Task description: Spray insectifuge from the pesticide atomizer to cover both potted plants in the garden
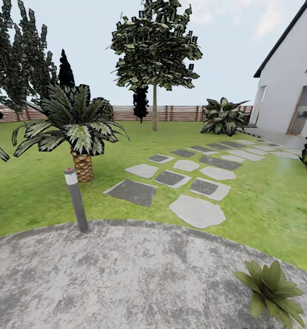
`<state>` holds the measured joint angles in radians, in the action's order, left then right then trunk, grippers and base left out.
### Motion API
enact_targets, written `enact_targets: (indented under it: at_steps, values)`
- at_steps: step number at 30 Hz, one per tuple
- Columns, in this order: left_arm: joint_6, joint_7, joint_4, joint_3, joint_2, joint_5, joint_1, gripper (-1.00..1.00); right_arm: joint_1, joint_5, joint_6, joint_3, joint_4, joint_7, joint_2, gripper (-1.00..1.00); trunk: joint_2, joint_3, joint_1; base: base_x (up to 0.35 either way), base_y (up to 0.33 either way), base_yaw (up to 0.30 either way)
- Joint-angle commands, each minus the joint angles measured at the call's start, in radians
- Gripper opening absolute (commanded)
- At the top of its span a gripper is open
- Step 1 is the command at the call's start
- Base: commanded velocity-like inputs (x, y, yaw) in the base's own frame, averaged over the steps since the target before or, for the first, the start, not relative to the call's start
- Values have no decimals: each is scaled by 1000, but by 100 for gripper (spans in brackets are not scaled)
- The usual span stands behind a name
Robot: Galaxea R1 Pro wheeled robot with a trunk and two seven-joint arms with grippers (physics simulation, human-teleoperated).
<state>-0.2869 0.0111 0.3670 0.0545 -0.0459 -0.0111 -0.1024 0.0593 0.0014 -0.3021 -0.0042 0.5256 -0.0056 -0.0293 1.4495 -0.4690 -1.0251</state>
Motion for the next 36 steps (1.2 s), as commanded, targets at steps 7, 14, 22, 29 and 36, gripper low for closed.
enact_targets:
  at_steps: [7, 14, 22, 29, 36]
  values:
    - [-3, 1, 0, 2, 0, -3, 0, 100, 1, 0, -3, 0, -1, -1, 0, 100, 1, -1, 0, 0, 0, -268]
    - [-3, 1, 0, 2, 1, 3, 0, 100, 1, 0, -3, 0, -1, -1, 0, 100, 1, -1, 0, 0, -130, -268]
    - [-3, 1, 0, 2, 1, 5, 0, 100, 1, 0, -3, 0, -1, -1, 0, 100, 1, -1, 0, 0, -264, -268]
    - [-3, 0, 0, 2, 1, 5, 0, 100, 1, -1, -3, 0, -1, -1, 0, 100, 1, -3, 0, 0, -269, -275]
    - [-3, 0, 0, 2, 1, 5, 0, 100, 1, -1, -3, 0, -1, -1, 0, 100, 1, -11, 0, 0, -269, -215]
